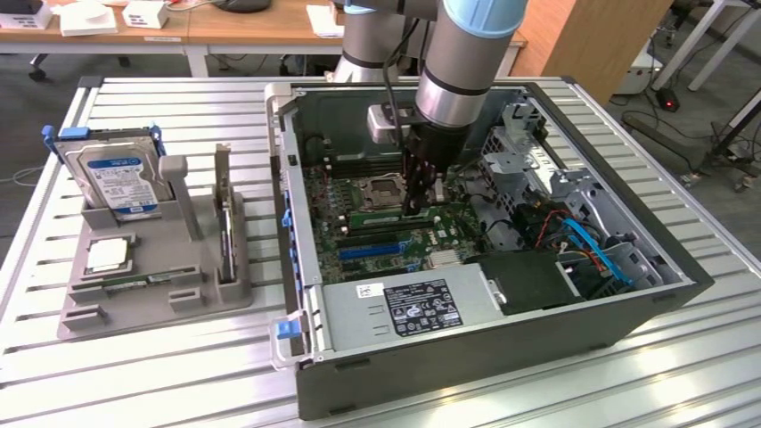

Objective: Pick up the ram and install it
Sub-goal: 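Insert the ram into the slot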

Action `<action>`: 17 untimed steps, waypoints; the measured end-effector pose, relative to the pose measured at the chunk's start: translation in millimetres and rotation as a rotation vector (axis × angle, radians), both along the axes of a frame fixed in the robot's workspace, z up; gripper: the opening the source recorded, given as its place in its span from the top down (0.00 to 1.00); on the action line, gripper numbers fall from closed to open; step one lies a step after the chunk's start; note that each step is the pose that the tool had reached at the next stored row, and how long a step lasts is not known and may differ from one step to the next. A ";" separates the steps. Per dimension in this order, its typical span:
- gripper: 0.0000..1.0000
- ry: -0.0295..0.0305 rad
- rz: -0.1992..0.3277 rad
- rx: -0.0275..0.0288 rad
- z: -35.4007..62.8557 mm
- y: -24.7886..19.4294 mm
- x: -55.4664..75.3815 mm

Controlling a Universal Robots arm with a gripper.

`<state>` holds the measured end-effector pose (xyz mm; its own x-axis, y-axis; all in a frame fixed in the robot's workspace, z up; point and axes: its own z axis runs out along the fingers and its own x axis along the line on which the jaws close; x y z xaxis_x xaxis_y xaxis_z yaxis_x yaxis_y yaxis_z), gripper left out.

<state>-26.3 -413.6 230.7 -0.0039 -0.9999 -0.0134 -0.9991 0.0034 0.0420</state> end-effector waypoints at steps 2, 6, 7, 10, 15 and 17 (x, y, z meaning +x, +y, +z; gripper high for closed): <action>0.89 0.0000 0.000 -0.0001 0.9 -0.1 0.0; 0.89 0.0001 0.000 -0.0002 1.9 -0.1 0.0; 0.89 0.0001 0.000 -0.0003 2.4 -0.1 0.0; 0.89 0.0000 0.000 0.0001 3.4 0.0 0.0; 0.89 0.0001 0.001 -0.0001 3.6 -0.1 0.0; 0.89 0.0000 0.002 0.0000 3.6 -0.1 0.0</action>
